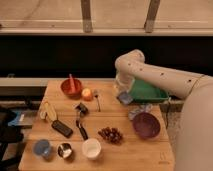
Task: Wipe tray with sponge
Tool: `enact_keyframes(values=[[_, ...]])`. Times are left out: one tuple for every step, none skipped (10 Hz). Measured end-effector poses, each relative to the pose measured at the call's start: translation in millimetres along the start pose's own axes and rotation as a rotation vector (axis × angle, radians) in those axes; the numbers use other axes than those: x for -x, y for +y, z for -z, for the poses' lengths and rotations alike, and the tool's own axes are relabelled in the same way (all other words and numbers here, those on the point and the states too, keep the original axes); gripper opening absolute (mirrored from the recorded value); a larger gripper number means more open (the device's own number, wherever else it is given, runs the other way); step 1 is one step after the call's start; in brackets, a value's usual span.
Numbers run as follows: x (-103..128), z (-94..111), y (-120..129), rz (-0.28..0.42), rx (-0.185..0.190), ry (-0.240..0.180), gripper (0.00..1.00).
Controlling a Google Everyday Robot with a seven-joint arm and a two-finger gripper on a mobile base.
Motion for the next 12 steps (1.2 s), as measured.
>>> enact_keyframes(values=[[12,9,-22,-0.052,-0.002,-0.029,0.07],[15,17,-47,-0.108,-0.005,-0.048,0.07],[12,22,-70,-0.154,-0.011,-0.058,0.07],[14,25,-75,-0.168,-0.008,-0.067,0.07],[15,24,-73,-0.166,-0.006,-0.067,0.07],[16,24,-71,-0.165,-0.001,-0.067,0.07],[15,24,-72,-0.166,-0.004,-0.067,0.07],[14,24,-73,-0.166,-0.002,-0.066,0.07],[13,19,-74,-0.179,-0.007,-0.075,0.07],[13,12,-81,-0.210,-0.012,-0.092,0.07],[16,4,-94,-0.246,-0.009,-0.119,0.07],[21,-6,-108,-0.272,-0.011,-0.139,0.07]])
